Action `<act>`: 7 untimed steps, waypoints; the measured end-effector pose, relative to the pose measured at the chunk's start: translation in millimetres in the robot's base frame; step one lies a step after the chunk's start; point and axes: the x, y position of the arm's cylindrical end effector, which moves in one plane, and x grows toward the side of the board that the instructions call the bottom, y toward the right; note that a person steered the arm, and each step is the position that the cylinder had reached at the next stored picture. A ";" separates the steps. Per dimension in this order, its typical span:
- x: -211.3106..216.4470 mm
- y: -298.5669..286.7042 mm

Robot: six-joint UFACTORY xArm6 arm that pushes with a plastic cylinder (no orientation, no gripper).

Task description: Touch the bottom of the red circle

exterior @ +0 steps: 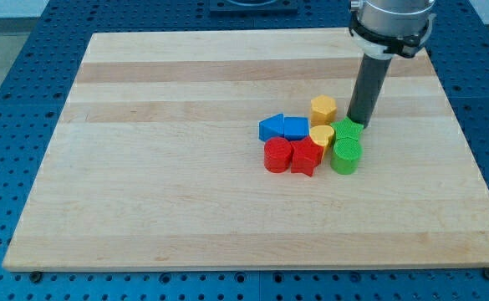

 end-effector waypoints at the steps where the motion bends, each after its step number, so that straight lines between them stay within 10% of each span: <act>1: -31.3 6.8; 4: -72.9 -133.2; 7: 97.9 -172.7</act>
